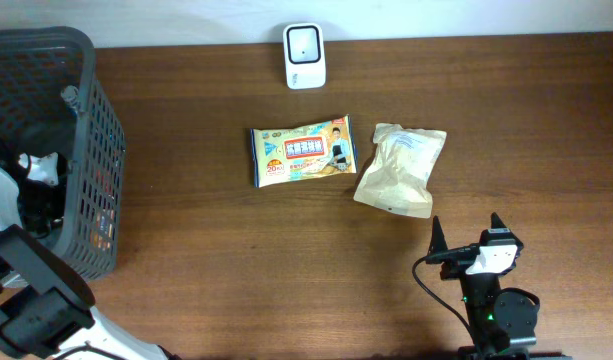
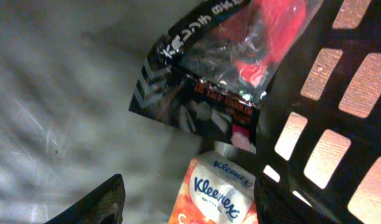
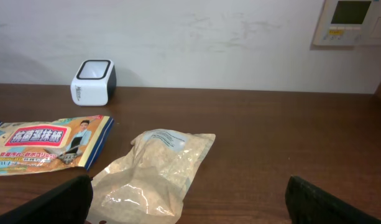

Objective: Scan the item barcode
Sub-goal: 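Reach into the basket and grasp the white Kleenex pack with left gripper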

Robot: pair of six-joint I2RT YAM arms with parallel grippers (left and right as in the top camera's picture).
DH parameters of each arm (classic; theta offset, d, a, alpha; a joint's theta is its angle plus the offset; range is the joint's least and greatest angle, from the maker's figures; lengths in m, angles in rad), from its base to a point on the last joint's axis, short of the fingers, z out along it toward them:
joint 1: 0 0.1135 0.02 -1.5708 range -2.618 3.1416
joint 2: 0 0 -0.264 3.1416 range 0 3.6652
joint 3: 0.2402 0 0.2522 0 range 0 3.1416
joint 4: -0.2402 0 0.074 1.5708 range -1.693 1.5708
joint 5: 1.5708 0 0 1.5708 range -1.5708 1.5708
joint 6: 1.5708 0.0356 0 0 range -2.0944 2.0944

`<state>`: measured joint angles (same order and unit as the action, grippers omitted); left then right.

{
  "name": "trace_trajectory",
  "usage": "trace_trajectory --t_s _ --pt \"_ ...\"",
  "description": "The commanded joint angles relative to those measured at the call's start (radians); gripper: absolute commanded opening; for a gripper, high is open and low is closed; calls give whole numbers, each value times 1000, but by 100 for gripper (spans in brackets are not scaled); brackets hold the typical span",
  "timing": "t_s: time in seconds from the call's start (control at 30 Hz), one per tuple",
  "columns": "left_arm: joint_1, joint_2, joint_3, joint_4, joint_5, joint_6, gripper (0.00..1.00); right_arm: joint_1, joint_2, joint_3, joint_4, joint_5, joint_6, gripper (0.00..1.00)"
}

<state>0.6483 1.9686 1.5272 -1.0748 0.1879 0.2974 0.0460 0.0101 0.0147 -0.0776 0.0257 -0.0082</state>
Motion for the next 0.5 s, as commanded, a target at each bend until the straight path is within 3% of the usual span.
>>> trace_trajectory --t_s 0.0,0.17,0.23,0.47 --pt "-4 8 -8 -21 18 23 63 6 -6 -9 -3 2 -6 99" --pt "-4 8 -2 -51 53 61 57 6 -6 -9 -3 2 -6 99" --pt "-4 8 13 -71 85 79 50 6 -6 -9 -3 2 -6 99" --pt "-4 -3 108 -174 85 92 53 6 -6 -9 -3 2 -6 99"
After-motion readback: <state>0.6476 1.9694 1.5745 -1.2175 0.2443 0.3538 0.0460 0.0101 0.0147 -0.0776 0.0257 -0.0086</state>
